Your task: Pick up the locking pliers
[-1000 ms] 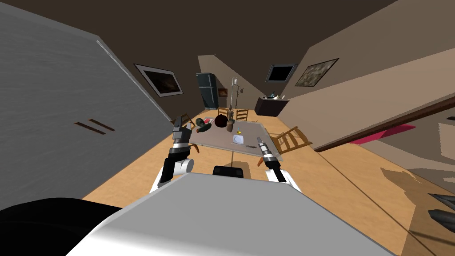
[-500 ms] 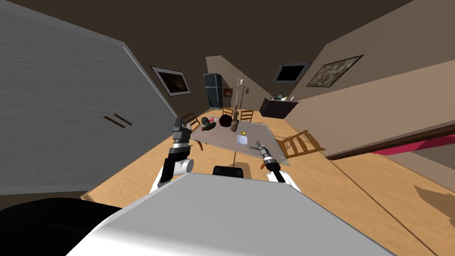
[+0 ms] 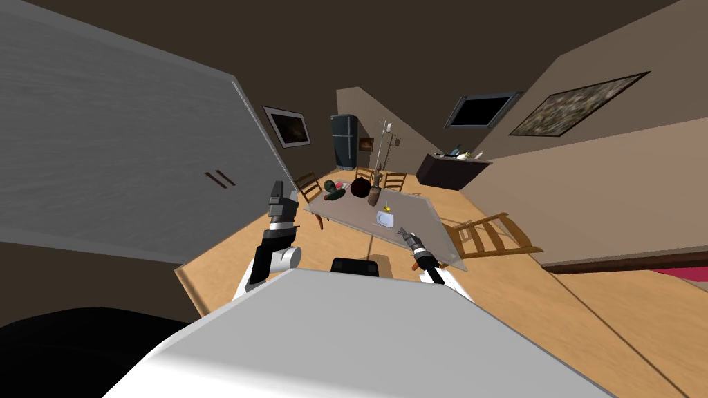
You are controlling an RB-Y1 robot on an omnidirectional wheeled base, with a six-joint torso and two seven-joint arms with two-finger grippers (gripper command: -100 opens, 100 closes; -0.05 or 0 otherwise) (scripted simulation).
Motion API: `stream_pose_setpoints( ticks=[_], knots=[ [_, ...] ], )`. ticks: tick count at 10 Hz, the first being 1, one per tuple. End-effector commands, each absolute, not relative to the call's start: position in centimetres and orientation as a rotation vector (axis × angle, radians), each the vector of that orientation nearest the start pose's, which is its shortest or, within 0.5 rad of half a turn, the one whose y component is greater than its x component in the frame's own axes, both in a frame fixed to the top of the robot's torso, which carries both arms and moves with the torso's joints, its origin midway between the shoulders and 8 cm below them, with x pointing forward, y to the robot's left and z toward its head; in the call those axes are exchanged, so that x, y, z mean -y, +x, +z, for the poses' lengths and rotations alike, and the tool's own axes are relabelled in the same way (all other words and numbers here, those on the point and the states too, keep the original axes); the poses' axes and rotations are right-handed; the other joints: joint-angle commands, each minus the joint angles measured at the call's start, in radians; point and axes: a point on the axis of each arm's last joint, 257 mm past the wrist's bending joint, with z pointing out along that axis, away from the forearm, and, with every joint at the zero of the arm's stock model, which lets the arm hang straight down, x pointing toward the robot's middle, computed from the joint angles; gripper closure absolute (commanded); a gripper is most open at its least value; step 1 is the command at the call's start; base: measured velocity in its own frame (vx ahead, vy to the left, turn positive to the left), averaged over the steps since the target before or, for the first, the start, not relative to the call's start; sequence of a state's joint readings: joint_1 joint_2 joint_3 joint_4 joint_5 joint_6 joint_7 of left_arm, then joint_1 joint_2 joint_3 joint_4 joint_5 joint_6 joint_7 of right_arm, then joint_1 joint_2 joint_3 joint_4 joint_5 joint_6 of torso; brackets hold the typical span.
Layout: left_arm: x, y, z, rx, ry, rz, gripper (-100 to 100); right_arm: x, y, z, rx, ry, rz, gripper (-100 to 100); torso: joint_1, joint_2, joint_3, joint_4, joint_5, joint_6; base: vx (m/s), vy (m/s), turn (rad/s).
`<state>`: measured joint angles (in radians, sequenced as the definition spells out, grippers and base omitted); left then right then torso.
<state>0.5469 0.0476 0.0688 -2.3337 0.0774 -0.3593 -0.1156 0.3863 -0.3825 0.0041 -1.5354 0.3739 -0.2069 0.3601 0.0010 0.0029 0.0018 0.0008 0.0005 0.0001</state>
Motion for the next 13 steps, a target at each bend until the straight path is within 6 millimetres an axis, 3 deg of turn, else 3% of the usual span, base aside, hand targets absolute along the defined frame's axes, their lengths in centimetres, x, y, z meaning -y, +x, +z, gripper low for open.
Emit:
stream_pose_setpoints(
  ticks=[1,2,6,10,13],
  knots=[
    [-31.2,34.7,0.8,-0.723,-0.715,-1.134,0,37.5,38.5,-37.8,-1.835,0.421,0.281,-100,0.0,0.0,0.0,0.0,0.0,0.0,-0.024,0.033,0.148],
    [-31.2,34.7,0.8,-0.723,-0.715,-1.134,0,37.5,38.5,-37.8,-1.835,0.421,0.281,-100,0.0,0.0,0.0,0.0,0.0,0.001,-0.009,0.01,-0.008],
    [-31.2,34.7,0.8,-0.723,-0.715,-1.133,0,42.2,35.3,-44.1,-2.031,0.29,0.043,-100,-0.001,0.0,0.0,0.0,0.0,0.001,-0.02,0.035,0.292],
    [-31.2,34.7,0.8,-0.723,-0.715,-1.133,0,44.5,33.1,-47.0,-2.119,0.256,-0.047,-100,-0.002,0.0,0.0,0.0,0.0,0.001,-0.014,0.016,0.132],
    [-31.2,34.7,0.8,-0.723,-0.715,-1.133,0,47.4,30.8,-49.5,-2.221,0.145,-0.187,-100,-0.003,-0.001,0.0,0.0,0.0,0.001,-0.012,0.01,0.255]
  ],
)
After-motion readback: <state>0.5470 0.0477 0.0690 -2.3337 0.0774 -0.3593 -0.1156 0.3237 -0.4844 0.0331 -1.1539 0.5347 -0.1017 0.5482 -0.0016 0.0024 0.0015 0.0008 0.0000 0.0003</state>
